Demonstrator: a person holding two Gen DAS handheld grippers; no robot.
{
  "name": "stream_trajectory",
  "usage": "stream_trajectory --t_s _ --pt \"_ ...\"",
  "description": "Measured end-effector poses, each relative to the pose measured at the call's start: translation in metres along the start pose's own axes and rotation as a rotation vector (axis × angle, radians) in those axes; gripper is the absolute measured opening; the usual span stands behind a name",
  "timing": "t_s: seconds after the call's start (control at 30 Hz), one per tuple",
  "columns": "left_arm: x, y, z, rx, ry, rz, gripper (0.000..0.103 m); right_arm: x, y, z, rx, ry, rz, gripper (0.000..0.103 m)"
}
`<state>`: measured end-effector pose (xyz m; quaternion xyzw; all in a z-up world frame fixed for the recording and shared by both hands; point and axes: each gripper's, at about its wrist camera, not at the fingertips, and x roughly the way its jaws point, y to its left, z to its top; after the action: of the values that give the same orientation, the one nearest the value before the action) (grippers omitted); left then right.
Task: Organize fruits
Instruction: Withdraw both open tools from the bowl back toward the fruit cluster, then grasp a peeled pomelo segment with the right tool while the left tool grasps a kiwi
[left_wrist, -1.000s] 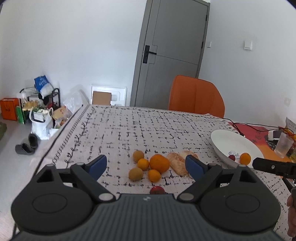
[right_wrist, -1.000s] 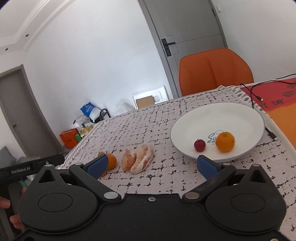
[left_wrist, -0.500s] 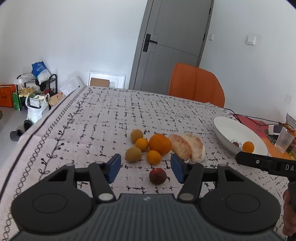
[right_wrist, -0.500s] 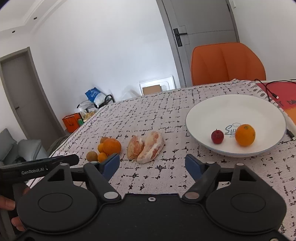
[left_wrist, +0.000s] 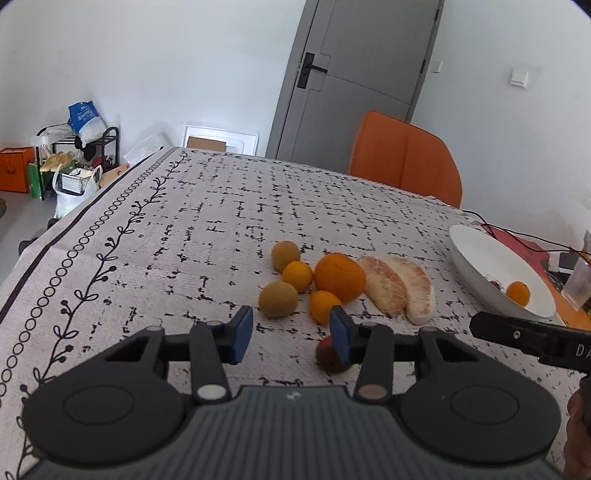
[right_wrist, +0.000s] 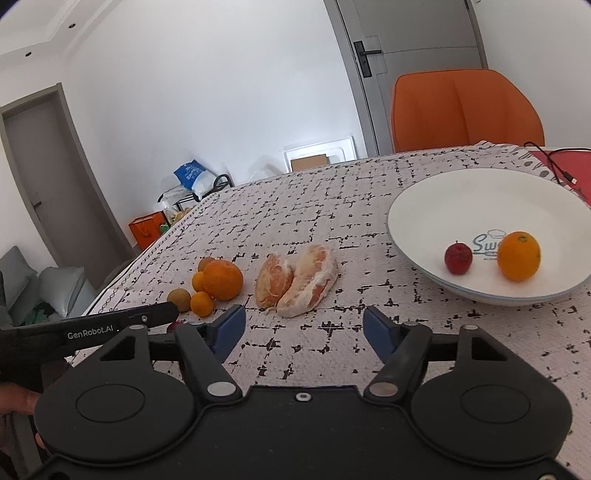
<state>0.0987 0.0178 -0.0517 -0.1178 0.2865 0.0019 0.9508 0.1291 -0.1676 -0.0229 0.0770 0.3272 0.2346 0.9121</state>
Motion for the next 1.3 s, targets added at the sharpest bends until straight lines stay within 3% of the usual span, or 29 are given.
stream_trajectory --t_s 0.17,0.33,0.67,0.87,1.1,1.3 --pt "0.011 0.004 0.002 -0.014 0.012 0.006 0.044 0.013 -0.002 0.003 0.011 0.020 -0.006 0.065" --pt "0.018 0.009 0.007 -0.033 0.013 0.014 0.039 0.029 -0.002 0.008 0.014 0.049 -0.018 0.053" --pt "0.022 0.018 0.012 -0.061 0.012 0.008 0.025 0.052 0.006 0.015 -0.014 0.076 -0.042 0.053" --pt "0.021 0.021 0.011 -0.068 0.011 0.004 0.025 0.061 0.017 0.015 -0.082 0.073 -0.073 0.052" --pt "0.020 0.021 0.011 -0.071 0.008 0.008 0.025 0.051 0.005 0.012 -0.066 0.061 -0.079 0.029" --pt "0.017 0.022 0.011 -0.080 0.005 0.006 0.025 0.048 0.001 0.014 -0.058 0.071 -0.091 0.030"
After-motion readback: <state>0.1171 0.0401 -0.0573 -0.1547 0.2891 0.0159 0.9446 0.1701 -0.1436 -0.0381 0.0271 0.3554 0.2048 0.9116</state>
